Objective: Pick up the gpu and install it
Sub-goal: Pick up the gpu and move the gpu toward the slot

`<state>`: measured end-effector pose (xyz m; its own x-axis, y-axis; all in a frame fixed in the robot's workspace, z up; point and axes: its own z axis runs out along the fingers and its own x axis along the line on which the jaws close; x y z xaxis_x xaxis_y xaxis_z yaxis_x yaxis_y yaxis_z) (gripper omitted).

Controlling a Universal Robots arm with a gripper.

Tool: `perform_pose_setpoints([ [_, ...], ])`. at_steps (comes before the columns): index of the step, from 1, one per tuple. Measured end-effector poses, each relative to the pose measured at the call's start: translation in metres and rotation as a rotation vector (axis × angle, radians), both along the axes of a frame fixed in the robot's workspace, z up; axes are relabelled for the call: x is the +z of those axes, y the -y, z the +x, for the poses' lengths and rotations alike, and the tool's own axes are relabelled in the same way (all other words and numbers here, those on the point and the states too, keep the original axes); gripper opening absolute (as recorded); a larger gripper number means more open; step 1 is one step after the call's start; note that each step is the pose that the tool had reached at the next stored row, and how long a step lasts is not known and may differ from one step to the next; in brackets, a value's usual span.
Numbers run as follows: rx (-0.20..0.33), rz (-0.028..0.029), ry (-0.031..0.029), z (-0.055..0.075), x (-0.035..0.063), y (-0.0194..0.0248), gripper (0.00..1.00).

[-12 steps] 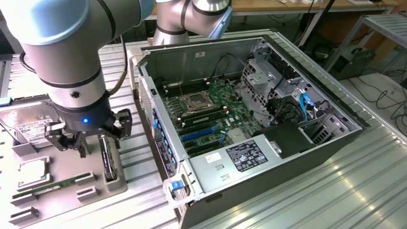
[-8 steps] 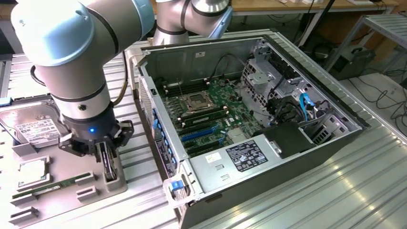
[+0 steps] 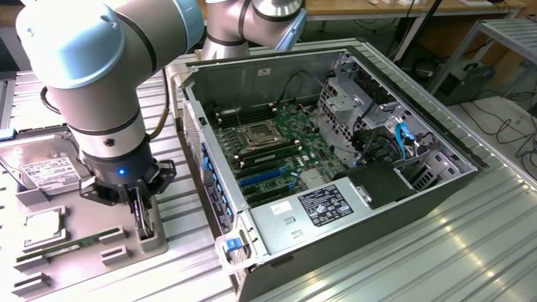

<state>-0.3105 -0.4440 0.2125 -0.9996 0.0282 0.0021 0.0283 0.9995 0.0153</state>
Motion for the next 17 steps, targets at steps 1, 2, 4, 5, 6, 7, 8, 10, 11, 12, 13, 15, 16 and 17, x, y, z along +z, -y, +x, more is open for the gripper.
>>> perform_pose_setpoints([
  [1,0.0,0.0,0.0,0.0,0.0,0.0,0.28],
  [2,0.0,0.0,0.0,0.0,0.0,0.0,0.28],
  [4,0.0,0.0,0.0,0.0,0.0,0.0,0.28],
  [5,0.0,0.0,0.0,0.0,0.0,0.0,0.28],
  [6,0.0,0.0,0.0,0.0,0.0,0.0,0.28],
  [7,0.0,0.0,0.0,0.0,0.0,0.0,0.28],
  [8,0.0,0.0001,0.0001,0.0,0.0002,0.0,0.28],
  [10,0.0,0.0007,0.0009,0.0,0.0011,-0.0001,0.28],
  [11,0.0,0.0005,0.0006,0.0,0.0023,0.0,0.28],
  [12,0.0,0.0003,0.0005,0.0,0.0036,0.0,0.28],
  [13,0.0,0.0001,0.0001,0.0,0.0051,0.0,0.28],
  [15,0.0,0.0001,0.0001,0.0,0.0087,0.0,0.28],
  [16,0.0,0.0,0.0,0.0,0.0104,0.0,0.28],
  [17,0.0,0.0001,0.0001,0.0,0.0126,0.0,0.28],
])
